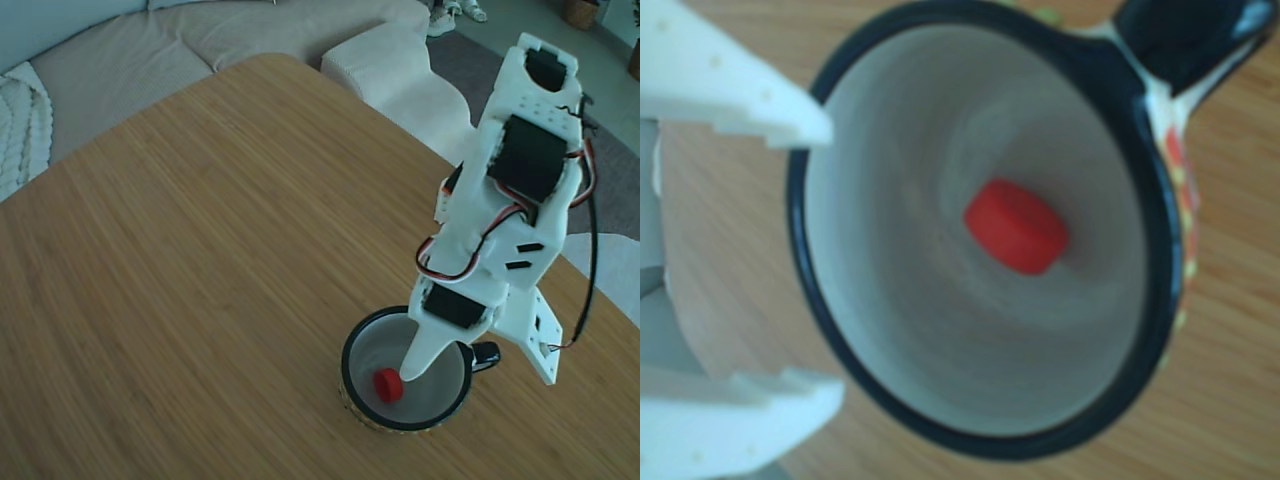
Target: Grasp a red cap and put it in the cup.
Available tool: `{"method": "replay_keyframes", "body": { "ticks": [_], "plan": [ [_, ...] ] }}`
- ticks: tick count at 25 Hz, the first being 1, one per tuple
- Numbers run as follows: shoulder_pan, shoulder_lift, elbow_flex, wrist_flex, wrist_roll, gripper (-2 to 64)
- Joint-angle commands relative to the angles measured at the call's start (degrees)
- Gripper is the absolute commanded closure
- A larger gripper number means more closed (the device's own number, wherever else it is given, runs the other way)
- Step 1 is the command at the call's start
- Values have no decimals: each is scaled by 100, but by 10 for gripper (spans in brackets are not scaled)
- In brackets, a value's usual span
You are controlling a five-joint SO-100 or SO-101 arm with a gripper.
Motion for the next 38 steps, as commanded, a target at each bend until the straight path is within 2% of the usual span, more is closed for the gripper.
{"method": "replay_keyframes", "body": {
  "ticks": [1,6,15,29,38],
  "plan": [
    [0,62,-105,-53,18,350],
    [334,246,-193,-44,18,350],
    [1274,1371,-79,44,0,348],
    [2443,3217,800,70,9,349],
    [3076,4271,993,79,-9,348]
  ]
}}
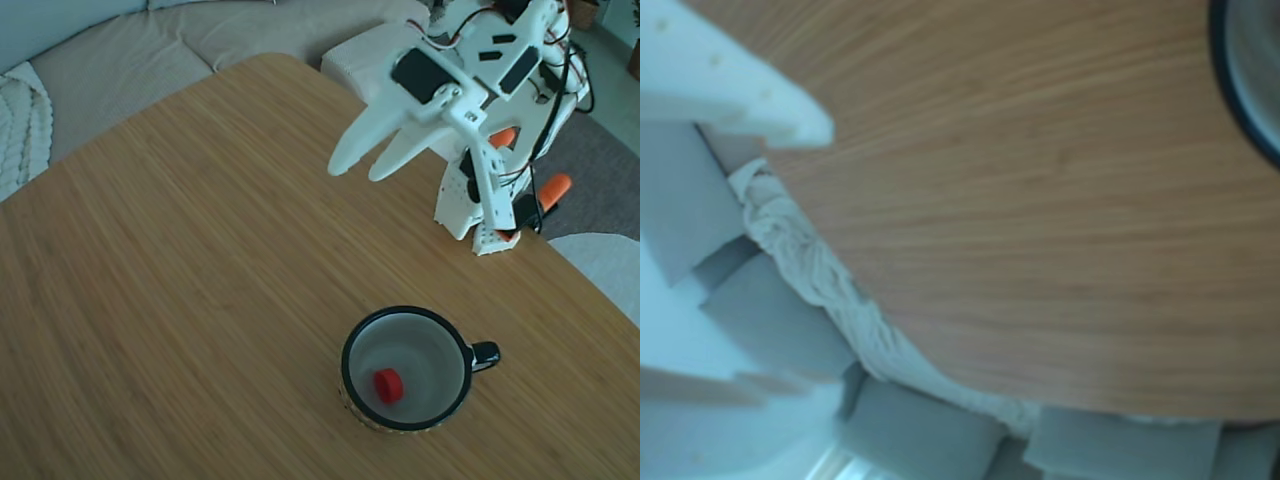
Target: Grasp a red cap and put it in the cup.
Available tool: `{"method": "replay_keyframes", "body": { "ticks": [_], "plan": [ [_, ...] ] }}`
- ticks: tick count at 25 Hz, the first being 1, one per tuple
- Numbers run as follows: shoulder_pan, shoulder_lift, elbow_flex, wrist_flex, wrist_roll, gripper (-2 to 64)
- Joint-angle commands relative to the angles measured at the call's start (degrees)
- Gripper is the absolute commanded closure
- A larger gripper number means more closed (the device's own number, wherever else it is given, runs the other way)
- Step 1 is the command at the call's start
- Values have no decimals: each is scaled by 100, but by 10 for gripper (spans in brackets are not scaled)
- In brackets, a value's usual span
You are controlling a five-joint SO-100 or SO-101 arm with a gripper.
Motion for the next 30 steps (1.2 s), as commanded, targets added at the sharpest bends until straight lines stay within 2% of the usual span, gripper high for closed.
{"method": "replay_keyframes", "body": {
  "ticks": [1,14,19,25,30],
  "plan": [
    [202,343,44,26,-26,348],
    [413,1688,1187,-53,-53,349],
    [422,1881,1274,-149,-53,348],
    [835,1995,1740,-422,-62,347],
    [773,2514,2004,-352,-62,347]
  ]
}}
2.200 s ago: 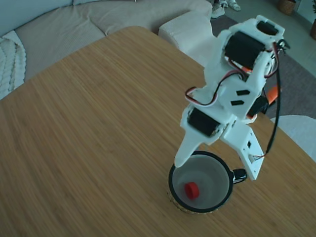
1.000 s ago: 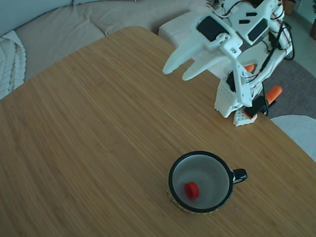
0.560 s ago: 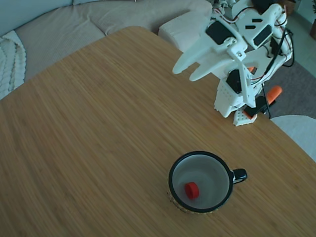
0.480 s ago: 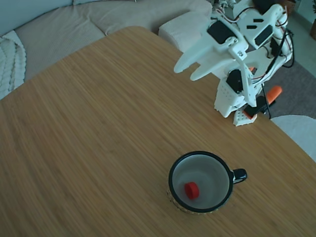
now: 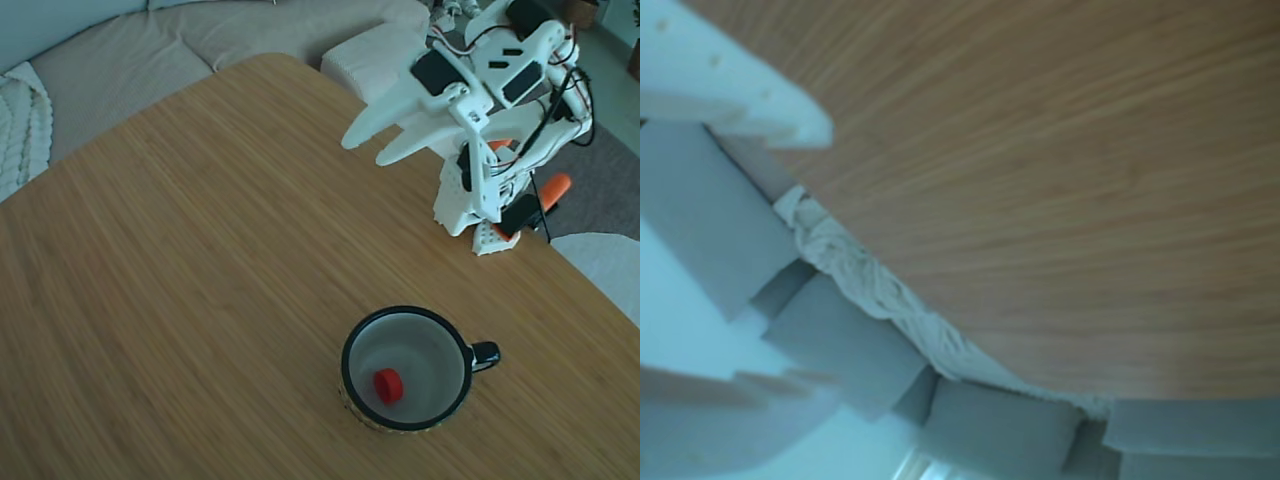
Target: Grasp a red cap and put it in the cup.
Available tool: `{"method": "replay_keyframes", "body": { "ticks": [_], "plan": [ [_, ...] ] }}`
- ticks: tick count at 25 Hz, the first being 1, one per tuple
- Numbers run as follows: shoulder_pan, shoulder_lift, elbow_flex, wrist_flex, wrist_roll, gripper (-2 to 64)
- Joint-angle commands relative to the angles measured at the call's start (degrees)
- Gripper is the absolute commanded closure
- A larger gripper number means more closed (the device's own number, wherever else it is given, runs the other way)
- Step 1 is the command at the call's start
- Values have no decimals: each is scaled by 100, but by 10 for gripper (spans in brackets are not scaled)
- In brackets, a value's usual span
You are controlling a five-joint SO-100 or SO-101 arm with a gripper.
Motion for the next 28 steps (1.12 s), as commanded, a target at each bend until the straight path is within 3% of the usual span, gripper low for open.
{"method": "replay_keyframes", "body": {
  "ticks": [1,13,28],
  "plan": [
    [0,255,-18,-9,-9,347],
    [35,861,642,-44,-220,346],
    [0,853,615,-18,-193,346]
  ]
}}
